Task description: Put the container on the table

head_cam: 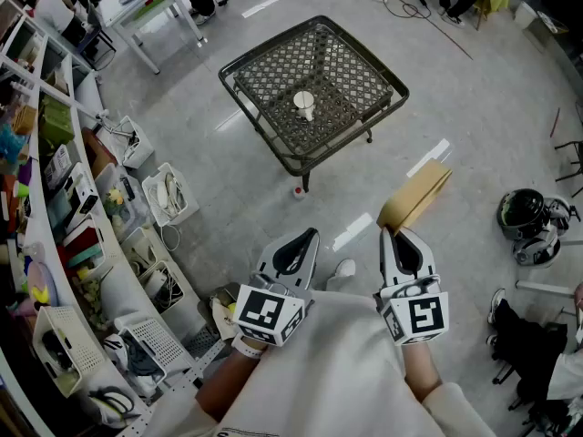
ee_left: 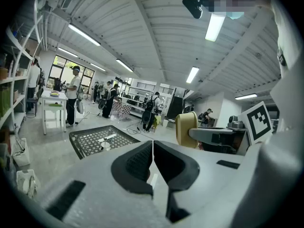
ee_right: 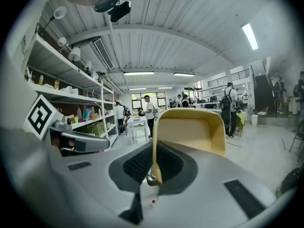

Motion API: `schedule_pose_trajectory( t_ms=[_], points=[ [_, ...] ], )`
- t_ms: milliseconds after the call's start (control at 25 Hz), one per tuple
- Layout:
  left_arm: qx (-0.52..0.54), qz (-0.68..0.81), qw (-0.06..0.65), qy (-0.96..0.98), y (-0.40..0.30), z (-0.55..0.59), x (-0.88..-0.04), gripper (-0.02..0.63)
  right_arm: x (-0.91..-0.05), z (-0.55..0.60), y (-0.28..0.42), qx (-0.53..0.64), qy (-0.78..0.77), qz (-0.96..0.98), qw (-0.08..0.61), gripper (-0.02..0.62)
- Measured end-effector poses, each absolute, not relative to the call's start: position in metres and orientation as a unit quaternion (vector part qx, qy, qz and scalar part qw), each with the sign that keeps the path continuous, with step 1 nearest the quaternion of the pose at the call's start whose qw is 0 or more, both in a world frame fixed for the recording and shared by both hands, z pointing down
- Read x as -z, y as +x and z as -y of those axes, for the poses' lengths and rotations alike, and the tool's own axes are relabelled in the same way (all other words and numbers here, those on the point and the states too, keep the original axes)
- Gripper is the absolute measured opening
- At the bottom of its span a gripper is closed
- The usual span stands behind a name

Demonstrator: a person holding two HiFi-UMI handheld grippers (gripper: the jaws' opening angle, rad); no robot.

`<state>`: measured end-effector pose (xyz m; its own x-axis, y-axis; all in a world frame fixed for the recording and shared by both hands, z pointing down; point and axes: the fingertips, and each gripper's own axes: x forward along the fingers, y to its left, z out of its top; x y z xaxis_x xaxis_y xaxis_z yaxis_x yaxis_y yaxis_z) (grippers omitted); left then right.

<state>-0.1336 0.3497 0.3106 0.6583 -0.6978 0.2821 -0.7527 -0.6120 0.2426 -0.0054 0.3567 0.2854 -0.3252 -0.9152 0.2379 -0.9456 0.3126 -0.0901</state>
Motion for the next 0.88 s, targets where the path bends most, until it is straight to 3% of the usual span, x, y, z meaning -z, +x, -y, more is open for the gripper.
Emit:
schedule_pose_trajectory(
  t_ms=[880],
  points=[
    [-0.132,0.394,0.164,0.895,-0.001,-0.356,-0.322,0.031,-0.310,-0.374,0.134,-0.126,0.582,0.802,0.038,0.029]
  ],
)
